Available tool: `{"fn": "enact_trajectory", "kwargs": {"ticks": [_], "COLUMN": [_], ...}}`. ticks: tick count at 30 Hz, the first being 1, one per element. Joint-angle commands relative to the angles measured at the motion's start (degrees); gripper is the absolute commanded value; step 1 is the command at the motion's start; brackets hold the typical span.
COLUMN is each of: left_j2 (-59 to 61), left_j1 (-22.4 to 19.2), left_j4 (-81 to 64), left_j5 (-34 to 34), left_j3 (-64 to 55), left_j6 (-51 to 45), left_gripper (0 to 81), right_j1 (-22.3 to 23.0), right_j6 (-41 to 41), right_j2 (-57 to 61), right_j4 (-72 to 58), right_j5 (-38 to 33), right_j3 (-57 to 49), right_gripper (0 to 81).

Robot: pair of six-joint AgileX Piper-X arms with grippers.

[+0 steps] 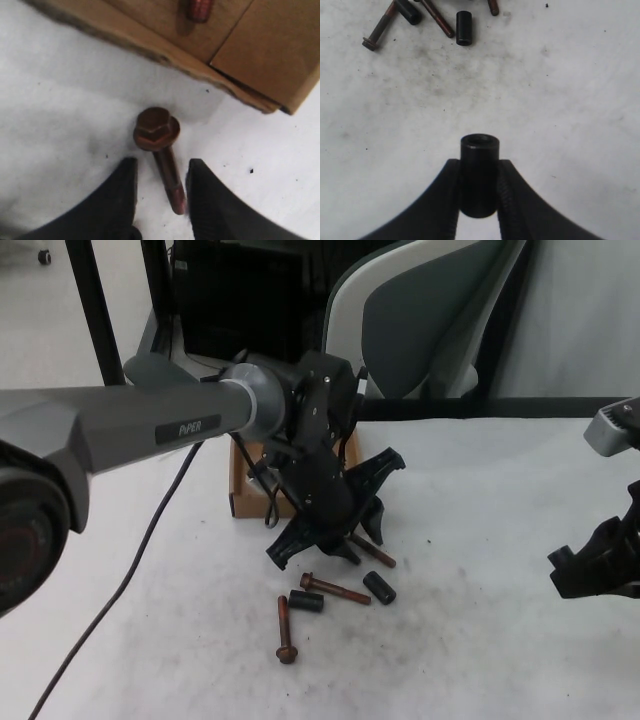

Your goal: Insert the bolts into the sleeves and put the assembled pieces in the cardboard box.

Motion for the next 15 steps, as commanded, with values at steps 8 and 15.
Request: {"fn": "enact_trajectory", "kwargs": {"ticks": [8,15], "left_j2": [2.02,2.02], "left_j1": [0.75,0.75], "left_j4": [0.02,-1.10], "left_j5": [-5.74,-7.39], "left_j3": [-0.27,-0.27], "left_j6": [-0.76,-0.04], "left_gripper": [18.1,0.8], "right_j1": [-0.24,-0.24], "right_j6": [0.42,1.91], "right_j2": [-1.15,-10.67], "right_j4": [0.01,-4.35], "right_j5": [-2.65,-5.51], "right_j3": [0.09,5.06], "right_gripper": [0.2,0.2]}}
